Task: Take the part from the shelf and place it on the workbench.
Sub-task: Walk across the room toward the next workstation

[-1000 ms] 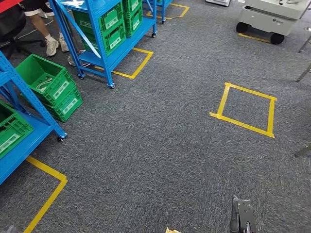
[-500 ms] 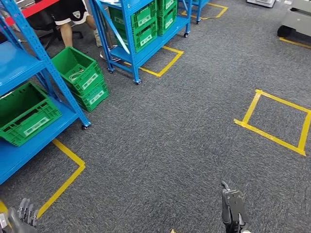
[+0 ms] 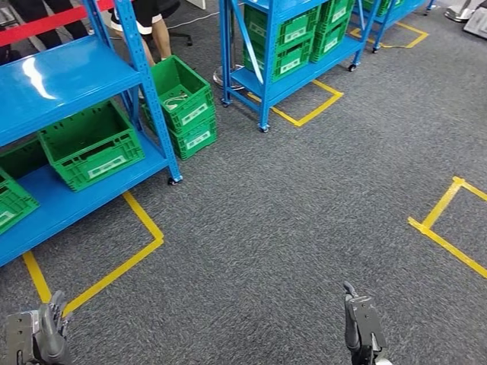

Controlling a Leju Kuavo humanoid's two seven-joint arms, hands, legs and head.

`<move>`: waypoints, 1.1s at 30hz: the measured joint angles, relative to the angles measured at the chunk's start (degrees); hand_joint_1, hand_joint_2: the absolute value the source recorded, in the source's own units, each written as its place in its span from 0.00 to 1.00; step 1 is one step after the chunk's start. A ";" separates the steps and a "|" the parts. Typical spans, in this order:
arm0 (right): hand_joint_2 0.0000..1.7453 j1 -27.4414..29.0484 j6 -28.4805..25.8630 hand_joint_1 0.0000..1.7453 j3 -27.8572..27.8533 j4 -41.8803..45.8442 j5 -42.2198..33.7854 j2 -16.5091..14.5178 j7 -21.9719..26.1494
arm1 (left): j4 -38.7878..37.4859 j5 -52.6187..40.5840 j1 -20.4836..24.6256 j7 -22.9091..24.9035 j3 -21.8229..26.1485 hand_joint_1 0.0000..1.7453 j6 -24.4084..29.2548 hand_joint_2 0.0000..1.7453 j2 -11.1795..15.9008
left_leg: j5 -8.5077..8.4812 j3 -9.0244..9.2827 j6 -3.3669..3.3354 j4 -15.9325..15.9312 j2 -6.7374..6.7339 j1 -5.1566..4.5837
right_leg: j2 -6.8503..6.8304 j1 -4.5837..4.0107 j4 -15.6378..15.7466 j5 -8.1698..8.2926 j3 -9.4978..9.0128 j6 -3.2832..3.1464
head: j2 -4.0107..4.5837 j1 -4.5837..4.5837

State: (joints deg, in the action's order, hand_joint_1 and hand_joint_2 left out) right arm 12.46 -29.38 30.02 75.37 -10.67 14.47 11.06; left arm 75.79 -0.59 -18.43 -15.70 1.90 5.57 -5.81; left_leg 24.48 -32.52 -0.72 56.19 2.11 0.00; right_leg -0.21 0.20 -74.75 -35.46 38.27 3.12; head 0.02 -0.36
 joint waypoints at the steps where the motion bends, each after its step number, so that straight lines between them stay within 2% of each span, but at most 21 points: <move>1: 0.00 -0.02 0.02 0.00 0.00 -0.01 0.08 0.00 -0.06 | -0.01 0.36 -0.05 0.10 -0.32 0.00 0.11 0.00 0.14 | -0.01 0.06 0.03 0.01 0.92 0.04 | 0.14 0.03 0.51 1.16 0.10 0.00 | 0.00 0.01; 2: 0.00 -0.06 0.07 0.00 -0.01 -0.01 0.14 0.00 -0.08 | -0.01 0.77 -0.08 0.15 -0.61 0.00 0.18 0.00 0.27 | -0.02 0.14 0.10 0.03 1.83 0.11 | 0.51 0.11 3.19 3.21 -0.90 -0.02 | 0.00 0.00; 4: 0.00 -0.14 0.18 0.00 -0.01 -0.01 0.20 -0.01 -0.09 | -0.02 1.31 -0.01 0.16 -1.10 0.00 0.23 0.00 0.55 | 0.02 0.15 0.55 0.26 3.55 0.20 | 2.98 0.58 11.12 7.08 -4.31 0.04 | 0.00 -0.02; 6: 0.00 -0.20 0.25 0.00 0.01 -0.02 0.23 -0.02 -0.11 | -0.01 1.63 0.04 0.14 -1.38 0.00 0.25 0.00 0.88 | -0.13 -0.33 1.33 0.48 5.10 0.26 | 4.96 0.90 15.49 8.27 -6.35 -0.21 | 0.00 0.04; 8: 0.00 -0.32 0.31 0.00 0.00 -0.02 0.29 -0.04 -0.09 | 0.00 2.24 -0.19 0.09 -1.47 0.00 0.25 0.00 1.21 | -0.55 -0.95 2.15 0.40 6.44 0.47 | 4.25 0.77 15.76 8.24 -6.51 -0.95 | 0.00 0.09; 9: 0.00 -0.42 0.38 0.00 0.00 -0.02 0.33 -0.08 -0.05 | 0.00 2.64 -0.39 0.05 -1.51 0.00 0.24 0.00 1.32 | -0.53 -1.19 2.48 0.53 6.09 0.51 | 3.54 0.73 15.80 8.38 -6.50 -1.34 | 0.00 0.08; 11: 0.00 -0.51 0.53 0.00 0.00 -0.02 0.44 -0.15 0.05 | -0.01 3.35 -0.48 -0.11 -1.66 0.00 0.22 0.00 1.50 | 1.33 -2.67 2.97 3.37 2.98 0.30 | 2.00 0.73 16.02 8.60 -6.50 -2.10 | 0.00 0.37; 13: 0.00 -0.47 0.64 0.00 0.00 -0.11 0.55 -0.19 0.15 | -0.02 3.69 -0.24 -0.29 -1.80 0.00 0.28 0.00 1.67 | 5.09 -6.12 3.31 10.52 -0.49 0.14 | 0.26 0.51 16.06 8.57 -6.40 -2.55 | 0.00 0.66; 15: 0.00 -0.50 0.71 0.00 0.01 -0.30 0.64 -0.20 0.18 | -0.02 3.79 -0.28 -0.34 -1.83 0.00 0.39 0.00 1.79 | 7.03 -8.90 3.40 16.37 -1.33 0.15 | -1.49 0.34 16.05 8.50 -6.33 -2.67 | 0.00 0.66; 16: 0.00 -0.58 0.75 0.00 0.02 -0.38 0.68 -0.21 0.18 | -0.02 3.81 -0.36 -0.35 -1.84 0.00 0.42 0.00 1.85 | 6.45 -8.89 3.34 16.52 -1.42 0.14 | -2.32 0.28 16.05 8.46 -6.35 -2.70 | 0.00 0.67; 18: 0.00 -0.80 0.79 0.00 0.03 -0.47 0.74 -0.29 0.18 | -0.02 3.85 -0.47 -0.38 -1.85 0.00 0.44 0.00 1.96 | 3.09 -5.66 2.97 10.82 -2.45 -0.01 | -3.89 0.20 16.05 8.36 -6.54 -2.67 | 0.00 0.67; 19: 0.00 -0.92 0.84 0.00 0.03 -0.48 0.80 -0.33 0.18 | -0.01 3.85 -0.40 -0.42 -1.85 0.00 0.46 0.00 2.02 | 1.63 -3.44 2.72 6.77 -3.95 -0.24 | -4.59 0.04 16.01 8.24 -6.66 -2.52 | 0.00 0.68; 21: 0.00 -1.20 0.96 0.00 0.03 -0.52 0.98 -0.41 0.21 | -0.01 3.85 -0.17 -0.54 -1.87 0.00 0.54 0.00 2.10 | 0.26 -0.70 1.98 1.51 -5.99 -0.62 | -5.82 -0.32 15.96 7.98 -6.82 -2.05 | 0.00 0.68; 22: 0.00 -1.36 1.04 0.00 0.06 -0.55 1.09 -0.45 0.22 | -0.01 3.85 -0.13 -0.60 -1.87 0.00 0.57 0.00 2.13 | 0.28 -0.50 1.65 0.72 -6.07 -0.77 | -6.45 -0.47 16.01 7.88 -6.91 -1.78 | 0.00 0.67; 24: 0.00 -1.83 1.17 0.00 0.10 -0.65 1.28 -0.59 0.24 | -0.01 3.85 -0.36 -0.69 -1.83 0.00 0.61 0.00 2.15 | 0.06 -0.60 0.98 0.42 -4.53 -0.64 | -7.24 -0.43 16.06 7.63 -7.15 -1.22 | 0.00 0.64; 26: 0.00 -2.21 1.26 0.00 0.16 -0.78 1.47 -0.75 0.32 | -0.01 3.81 -0.46 -0.77 -1.78 0.00 0.61 0.00 2.15 | -0.22 -0.47 0.35 0.15 -3.19 -0.26 | -4.91 -0.22 13.85 6.00 -6.34 -0.60 | 0.00 0.47; 28: 0.00 -2.30 1.32 0.00 0.22 -1.13 1.63 -0.83 0.40 | -0.02 3.72 -0.24 -0.91 -1.74 0.00 0.53 0.00 2.13 | -0.34 -0.53 -0.11 0.11 -1.86 0.00 | -1.37 -0.01 7.19 2.49 -3.26 -0.16 | 0.00 0.19; 30: 0.00 -2.27 1.34 0.00 0.32 -1.61 1.72 -0.90 0.41 | -0.02 3.67 -0.23 -1.04 -1.58 0.00 0.34 0.00 2.11 | -0.39 -0.62 -0.25 0.13 -0.26 0.04 | -0.14 0.08 0.78 0.18 0.00 0.04 | 0.00 0.11; 31: 0.00 -2.27 1.35 0.00 0.38 -1.79 1.76 -0.95 0.42 | -0.02 3.67 -0.29 -1.10 -1.50 0.00 0.25 0.00 2.11 | -0.41 -0.62 -0.24 0.16 0.61 0.05 | 0.03 0.12 0.15 0.56 0.46 0.08 | 0.00 0.11; 32: 0.00 -2.30 1.36 0.00 0.43 -1.94 1.79 -0.98 0.43 | -0.02 3.67 -0.33 -1.14 -1.43 0.00 0.19 0.00 2.09 | -0.43 -0.56 -0.18 0.20 1.49 0.09 | 0.22 0.19 1.93 2.10 -0.25 0.07 | 0.00 0.13; 33: 0.00 -2.34 1.36 0.00 0.47 -2.05 1.84 -1.01 0.45 | -0.02 3.67 -0.34 -1.22 -1.40 0.00 0.13 0.00 2.05 | -0.43 -0.50 -0.06 0.27 2.37 0.15 | 0.87 0.34 5.53 4.33 -1.90 0.07 | 0.00 0.11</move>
State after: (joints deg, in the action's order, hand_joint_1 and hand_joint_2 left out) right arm 10.12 -28.02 30.49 73.31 -8.83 13.46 11.51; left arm 75.78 3.08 -18.77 -16.92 0.50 5.70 -3.75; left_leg 24.06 -33.02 -0.78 56.46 4.48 0.15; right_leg 0.65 0.54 -69.22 -31.14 36.37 3.19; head 0.02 -0.25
